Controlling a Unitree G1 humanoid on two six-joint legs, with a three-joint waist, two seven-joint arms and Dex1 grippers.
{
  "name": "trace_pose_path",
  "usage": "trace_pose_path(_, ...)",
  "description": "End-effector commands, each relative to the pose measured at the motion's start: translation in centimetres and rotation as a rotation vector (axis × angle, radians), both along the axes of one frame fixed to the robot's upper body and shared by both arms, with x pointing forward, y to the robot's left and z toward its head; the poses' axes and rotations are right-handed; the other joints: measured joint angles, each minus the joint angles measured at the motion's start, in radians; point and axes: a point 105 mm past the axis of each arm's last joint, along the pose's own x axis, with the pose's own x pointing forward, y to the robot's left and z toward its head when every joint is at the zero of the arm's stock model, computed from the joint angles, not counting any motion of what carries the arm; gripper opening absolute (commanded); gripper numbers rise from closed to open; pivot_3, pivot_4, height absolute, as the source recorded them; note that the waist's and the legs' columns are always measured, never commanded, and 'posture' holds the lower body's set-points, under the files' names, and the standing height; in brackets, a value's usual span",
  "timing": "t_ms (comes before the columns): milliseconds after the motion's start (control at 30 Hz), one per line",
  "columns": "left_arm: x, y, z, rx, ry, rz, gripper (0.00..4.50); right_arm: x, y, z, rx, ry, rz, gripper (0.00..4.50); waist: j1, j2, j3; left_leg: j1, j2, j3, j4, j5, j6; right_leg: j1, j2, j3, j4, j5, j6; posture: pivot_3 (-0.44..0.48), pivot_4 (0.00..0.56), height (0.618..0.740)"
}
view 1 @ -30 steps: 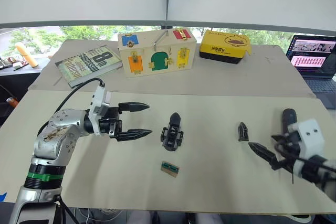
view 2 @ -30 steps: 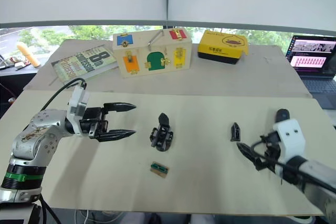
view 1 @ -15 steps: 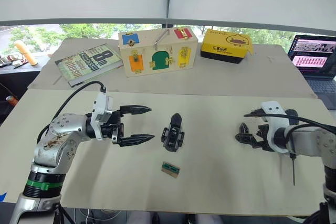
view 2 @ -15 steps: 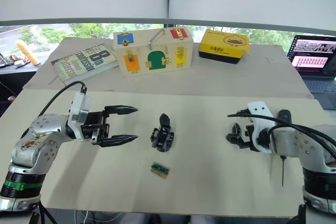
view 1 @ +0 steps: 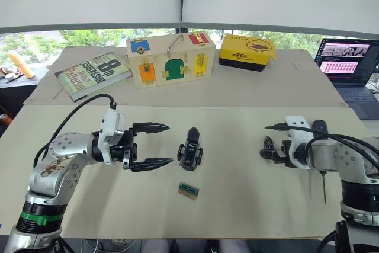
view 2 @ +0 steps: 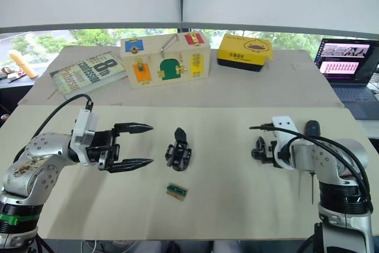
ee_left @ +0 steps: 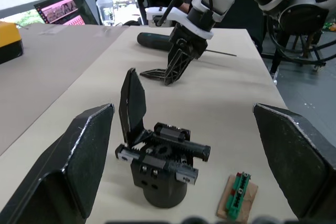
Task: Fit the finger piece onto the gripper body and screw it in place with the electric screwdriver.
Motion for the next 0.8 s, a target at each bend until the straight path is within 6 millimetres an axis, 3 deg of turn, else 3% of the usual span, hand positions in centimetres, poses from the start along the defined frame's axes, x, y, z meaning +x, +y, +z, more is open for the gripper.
trace_pose_path(33, -0.6, -0.2, 0.7, -0.006, -0.030, -0.017, 4.50, -0.3, 0.3, -1.1, -0.003, 0.043, 0.005, 3.96, -0.001, 0.000, 0.000, 0.000, 0.000, 0.000, 0.000, 0.000, 0.000, 0.000, 0.000, 0.000, 0.000, 0.000, 0.000, 0.000, 0.150, 0.740)
trace_pose_path(167, -0.7, -0.1, 0.7, -0.004, -0.030, -0.013, 4.50, -0.7, 0.1, -1.5, -0.025, 0.058, 0.014, 2.65, 0.000, 0.000, 0.000, 0.001, 0.001, 0.000, 0.000, 0.000, -0.001, 0.000, 0.001, 0.000, 0.000, 0.000, 0.000, 0.000, 0.150, 0.740)
trace_pose_path(300, -0.5, -0.1, 0.7, -0.001, -0.038, -0.007, 4.50, -0.2, -0.5, -0.4, -0.072, 0.008, -0.002, 1.25, 0.001, 0.000, 0.000, 0.001, 0.001, 0.000, 0.000, 0.001, -0.001, 0.000, 0.001, 0.000, 0.000, 0.000, -0.001, 0.000, 0.150, 0.740)
trace_pose_path(333, -0.3, 0.0, 0.8, -0.007, -0.024, 0.007, 4.50, 0.2, -0.3, 0.4, -0.058, -0.046, 0.014, 1.11, 0.001, 0.000, 0.000, 0.001, 0.001, 0.000, 0.000, 0.001, -0.001, 0.000, 0.001, 0.000, 0.000, 0.000, -0.001, 0.000, 0.150, 0.740)
trace_pose_path(400, 0.4, 0.0, 1.4, -0.060, 0.003, 0.061, 4.50, 0.8, 0.5, 2.4, -0.039, -0.188, 0.094, 1.12, 0.003, 0.000, 0.000, 0.000, 0.001, 0.000, 0.000, 0.001, -0.001, -0.001, 0.001, 0.000, 0.000, 0.000, -0.001, 0.000, 0.150, 0.740)
trace_pose_path(467, 1.7, 0.1, 3.4, -0.203, 0.041, 0.155, 4.50, 0.9, 1.8, 4.3, -0.051, -0.326, 0.218, 1.12, 0.005, 0.003, 0.002, -0.001, 0.000, 0.000, 0.000, 0.001, -0.001, -0.002, 0.001, 0.000, 0.000, 0.000, -0.001, 0.000, 0.150, 0.740)
trace_pose_path(567, 2.8, 0.0, 5.8, -0.392, 0.139, 0.245, 4.50, 1.0, 5.5, 9.2, -0.085, -0.673, 0.443, 1.12, 0.008, 0.003, 0.003, -0.002, 0.000, -0.002, 0.000, 0.001, -0.001, -0.002, 0.000, 0.000, 0.000, 0.000, 0.000, 0.000, 0.150, 0.740)
trace_pose_path(700, 4.1, -0.4, 7.2, -0.571, 0.230, 0.320, 4.50, 1.1, 9.5, 12.6, -0.141, -0.963, 0.603, 1.12, 0.000, 0.002, 0.004, 0.002, 0.000, -0.001, -0.002, 0.001, -0.002, -0.001, 0.001, 0.002, 0.000, 0.000, 0.000, 0.000, 0.150, 0.740)
trace_pose_path(800, 4.9, -1.7, 7.5, -0.644, 0.267, 0.358, 4.50, 0.7, 13.6, 14.5, -0.141, -1.157, 0.725, 1.12, 0.003, 0.002, 0.004, 0.002, 0.000, -0.001, -0.002, 0.001, -0.002, -0.001, 0.001, 0.001, 0.001, 0.000, -0.001, 0.000, 0.150, 0.740)
